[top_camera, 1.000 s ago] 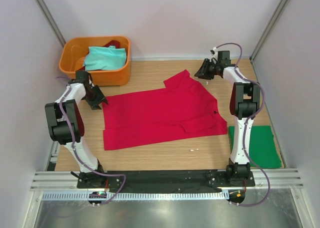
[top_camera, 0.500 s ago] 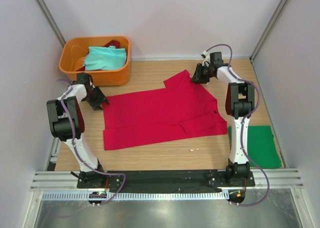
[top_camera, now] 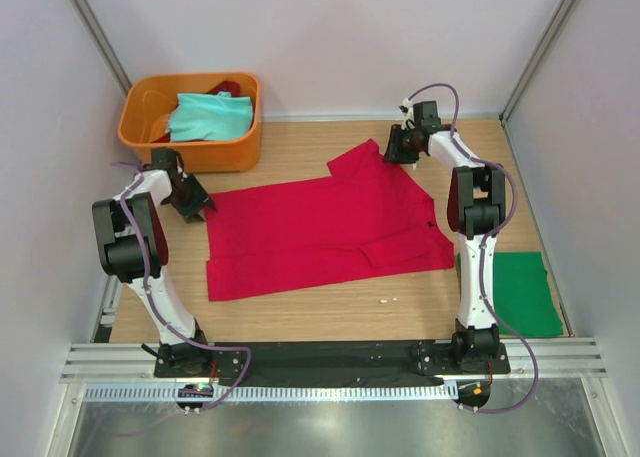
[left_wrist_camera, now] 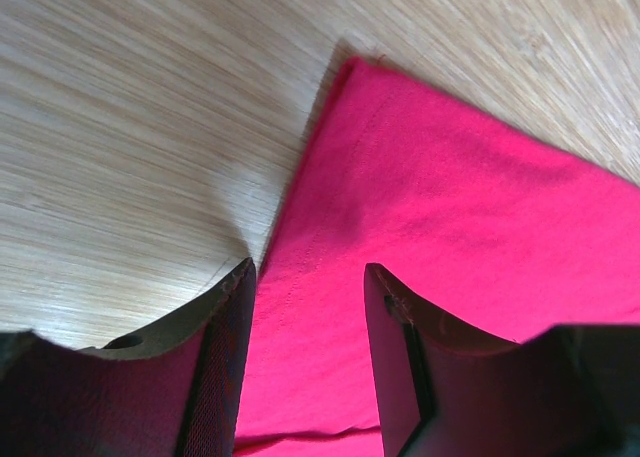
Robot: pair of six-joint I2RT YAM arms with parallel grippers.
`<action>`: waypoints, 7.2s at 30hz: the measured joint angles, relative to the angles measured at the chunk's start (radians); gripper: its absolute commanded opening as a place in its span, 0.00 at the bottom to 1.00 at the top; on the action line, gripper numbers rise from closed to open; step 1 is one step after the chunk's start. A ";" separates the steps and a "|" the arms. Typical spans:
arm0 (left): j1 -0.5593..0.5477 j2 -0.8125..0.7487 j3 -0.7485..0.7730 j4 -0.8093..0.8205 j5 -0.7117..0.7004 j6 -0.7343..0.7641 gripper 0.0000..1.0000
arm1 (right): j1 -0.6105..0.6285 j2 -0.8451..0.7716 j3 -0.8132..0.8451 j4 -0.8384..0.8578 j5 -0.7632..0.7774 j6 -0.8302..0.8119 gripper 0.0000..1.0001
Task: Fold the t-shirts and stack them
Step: Fold the tshirt
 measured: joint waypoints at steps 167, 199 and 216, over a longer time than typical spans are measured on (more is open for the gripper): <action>-0.158 -0.147 -0.190 0.222 -0.340 0.176 0.00 | 0.026 -0.157 -0.093 -0.119 0.088 0.166 0.01; -0.158 -0.432 -0.347 0.073 -0.307 0.085 0.00 | -0.039 -0.514 -0.454 -0.270 0.085 0.191 0.01; -0.158 -0.434 -0.348 0.020 -0.327 0.071 0.00 | -0.075 -0.551 -0.537 -0.269 0.094 0.188 0.01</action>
